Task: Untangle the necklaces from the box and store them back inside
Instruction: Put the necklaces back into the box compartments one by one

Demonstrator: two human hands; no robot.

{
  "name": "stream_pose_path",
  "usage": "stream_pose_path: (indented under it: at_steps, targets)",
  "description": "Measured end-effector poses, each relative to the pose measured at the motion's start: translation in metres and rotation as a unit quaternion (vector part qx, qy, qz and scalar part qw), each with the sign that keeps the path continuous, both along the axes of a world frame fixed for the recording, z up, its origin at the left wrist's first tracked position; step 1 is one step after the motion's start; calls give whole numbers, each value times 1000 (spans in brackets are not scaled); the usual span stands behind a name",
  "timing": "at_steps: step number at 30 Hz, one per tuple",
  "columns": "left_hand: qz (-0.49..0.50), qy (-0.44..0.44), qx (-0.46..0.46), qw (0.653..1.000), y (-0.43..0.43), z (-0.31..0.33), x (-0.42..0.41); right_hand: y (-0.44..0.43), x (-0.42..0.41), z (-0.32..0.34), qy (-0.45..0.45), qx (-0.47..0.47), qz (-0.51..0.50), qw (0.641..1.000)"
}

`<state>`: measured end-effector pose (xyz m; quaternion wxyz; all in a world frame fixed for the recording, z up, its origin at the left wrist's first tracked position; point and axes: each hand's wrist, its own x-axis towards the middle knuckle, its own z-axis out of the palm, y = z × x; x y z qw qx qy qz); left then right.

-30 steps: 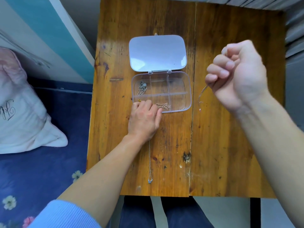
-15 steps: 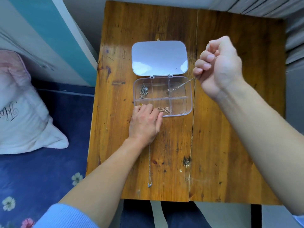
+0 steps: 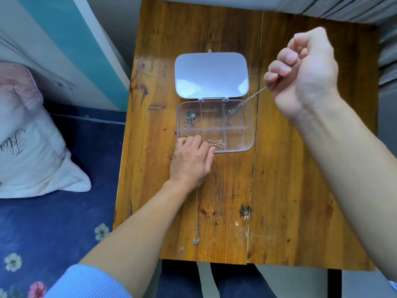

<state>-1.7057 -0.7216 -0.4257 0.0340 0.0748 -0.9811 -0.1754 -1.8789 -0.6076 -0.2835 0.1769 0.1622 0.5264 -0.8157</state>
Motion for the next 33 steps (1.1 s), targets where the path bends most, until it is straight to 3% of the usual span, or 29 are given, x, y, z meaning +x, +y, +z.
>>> stream_pose_path:
  at_steps: [6, 10, 11, 13, 16, 18, 20, 25, 30, 33]
  targets:
    - [2, -14, 3, 1000, 0, 2, 0, 3, -1, -30, -54, 77, 22, 995]
    - [3, -18, 12, 1000, 1, 2, 1, 4, 3, -60, -26, 250, 103, 962]
    - [3, -18, 14, 1000, 1, 2, 1, 5, 4, -67, 17, 326, 133, 936]
    - [2, -19, 17, 1000, 0, 3, 0, 7, 7, -79, 131, 470, 200, 849]
    - [0, -22, 16, 1000, 0, 4, 0, 15, 11, -90, 208, 582, 267, 739]
    - [0, -24, 17, 1000, 0, 5, 0, 19, 12, -97, 207, 628, 295, 690]
    - [-1, -26, 20, 999, 0, 6, 0, 23, 14, -102, 209, 642, 314, 668]
    - [-19, -37, 76, 996, -6, 15, 0, 41, 34, -93, 226, 627, 266, 696]
    - [-27, 29, 106, 994, -29, 40, 13, 69, 110, -82, 242, 573, 190, 759]
    - [21, -31, 143, 989, -38, 43, 34, 75, 174, -86, 194, 551, 218, 782]
